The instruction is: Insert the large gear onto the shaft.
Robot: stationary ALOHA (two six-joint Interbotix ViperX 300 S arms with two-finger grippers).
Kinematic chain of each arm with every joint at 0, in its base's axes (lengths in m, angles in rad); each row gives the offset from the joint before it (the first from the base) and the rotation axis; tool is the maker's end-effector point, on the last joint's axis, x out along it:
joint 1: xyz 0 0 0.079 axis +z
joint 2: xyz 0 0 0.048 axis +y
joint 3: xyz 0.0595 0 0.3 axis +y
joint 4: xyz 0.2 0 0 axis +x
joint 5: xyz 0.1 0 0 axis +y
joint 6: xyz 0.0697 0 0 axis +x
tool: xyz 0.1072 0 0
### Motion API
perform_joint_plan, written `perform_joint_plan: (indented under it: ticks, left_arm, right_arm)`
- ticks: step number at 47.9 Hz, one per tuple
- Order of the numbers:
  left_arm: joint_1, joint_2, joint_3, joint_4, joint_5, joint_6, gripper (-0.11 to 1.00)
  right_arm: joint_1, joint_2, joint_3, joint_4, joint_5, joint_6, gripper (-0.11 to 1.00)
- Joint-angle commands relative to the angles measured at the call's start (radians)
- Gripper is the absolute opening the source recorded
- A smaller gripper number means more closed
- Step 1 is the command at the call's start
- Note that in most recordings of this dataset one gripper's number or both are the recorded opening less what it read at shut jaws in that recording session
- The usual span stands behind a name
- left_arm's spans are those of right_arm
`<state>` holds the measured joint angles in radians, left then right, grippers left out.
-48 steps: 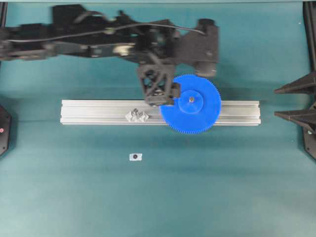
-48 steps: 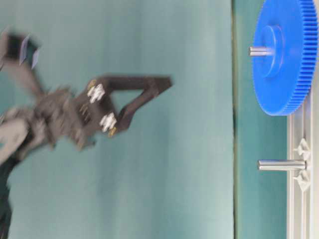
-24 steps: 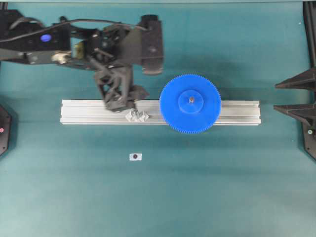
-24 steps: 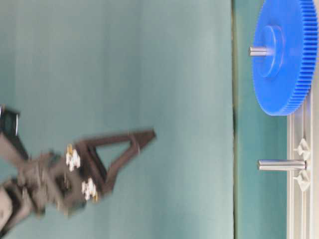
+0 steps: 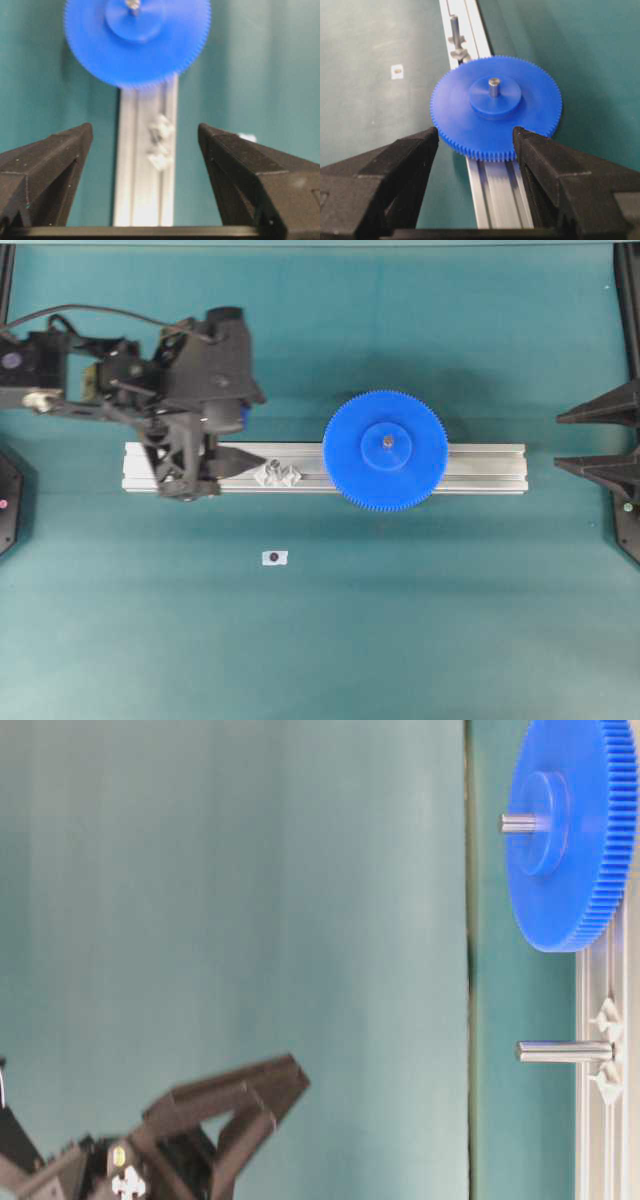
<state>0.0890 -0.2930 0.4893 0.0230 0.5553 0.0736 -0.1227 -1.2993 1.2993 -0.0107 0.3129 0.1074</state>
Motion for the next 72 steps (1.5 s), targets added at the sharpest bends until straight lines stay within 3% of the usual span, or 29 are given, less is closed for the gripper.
perform_joint_plan:
  ticks: [1, 21, 38, 72]
  left_arm:
    - [-0.002, -0.043, 0.009, 0.003, -0.009, -0.003, 0.87]
    - [-0.034, -0.143, 0.156, 0.003, -0.081, -0.003, 0.87]
    - [-0.04, -0.236, 0.261, 0.0, -0.245, -0.008, 0.87]
    - [-0.046, -0.242, 0.29, 0.003, -0.291, -0.006, 0.87]
  right_arm:
    - [0.002, 0.017, -0.021, 0.002, -0.008, 0.008, 0.7]
    - [0.002, 0.017, -0.009, 0.002, -0.026, 0.009, 0.7]
    - [0.003, 0.017, 0.0, 0.002, -0.046, 0.009, 0.7]
    - [0.002, 0.017, -0.003, 0.003, -0.049, 0.011, 0.7]
